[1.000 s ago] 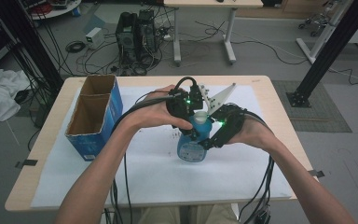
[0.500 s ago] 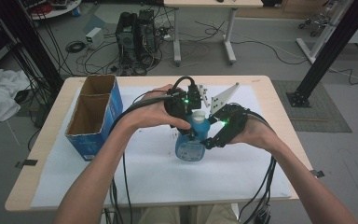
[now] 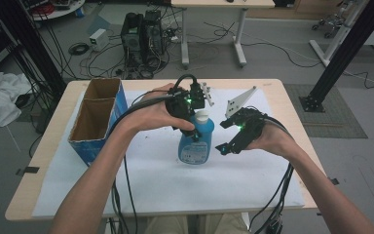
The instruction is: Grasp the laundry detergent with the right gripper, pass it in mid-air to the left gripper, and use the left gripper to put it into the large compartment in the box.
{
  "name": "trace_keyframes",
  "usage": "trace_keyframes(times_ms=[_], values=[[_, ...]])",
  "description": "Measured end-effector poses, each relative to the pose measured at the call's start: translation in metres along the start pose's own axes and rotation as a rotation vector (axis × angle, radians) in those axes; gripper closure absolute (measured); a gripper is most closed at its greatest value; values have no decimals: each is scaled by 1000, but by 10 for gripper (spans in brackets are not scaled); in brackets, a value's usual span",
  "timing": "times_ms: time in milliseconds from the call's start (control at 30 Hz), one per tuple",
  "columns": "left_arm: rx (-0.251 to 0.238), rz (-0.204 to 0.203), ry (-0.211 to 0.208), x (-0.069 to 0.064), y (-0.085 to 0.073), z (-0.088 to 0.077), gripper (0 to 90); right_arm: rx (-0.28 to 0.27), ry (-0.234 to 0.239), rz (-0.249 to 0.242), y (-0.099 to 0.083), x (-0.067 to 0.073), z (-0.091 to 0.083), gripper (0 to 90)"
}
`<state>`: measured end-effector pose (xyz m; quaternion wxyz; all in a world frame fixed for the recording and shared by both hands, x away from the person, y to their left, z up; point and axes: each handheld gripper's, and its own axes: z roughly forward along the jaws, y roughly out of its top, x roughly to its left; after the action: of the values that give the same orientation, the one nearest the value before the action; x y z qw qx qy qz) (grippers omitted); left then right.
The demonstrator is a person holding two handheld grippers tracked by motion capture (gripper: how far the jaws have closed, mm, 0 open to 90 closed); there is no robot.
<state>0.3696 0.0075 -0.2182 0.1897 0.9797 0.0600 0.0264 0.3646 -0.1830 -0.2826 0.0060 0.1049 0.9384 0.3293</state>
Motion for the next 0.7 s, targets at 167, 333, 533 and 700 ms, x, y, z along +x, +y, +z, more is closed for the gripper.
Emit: trace_keyframes(times_ms=[167,333,533,700], values=[[5,-17,15,2,-3,-12,368,33,-67,42,-13,-5,-9,132],[-18,50,-29,-4,7,15,368,27,-60,32,-10,-4,-6,132],[-12,-98,95,15,-20,-66,369,69,-146,98,-29,-17,-30,132],[-12,-108,104,16,-21,-72,369,83,-175,113,-35,-20,-36,132]])
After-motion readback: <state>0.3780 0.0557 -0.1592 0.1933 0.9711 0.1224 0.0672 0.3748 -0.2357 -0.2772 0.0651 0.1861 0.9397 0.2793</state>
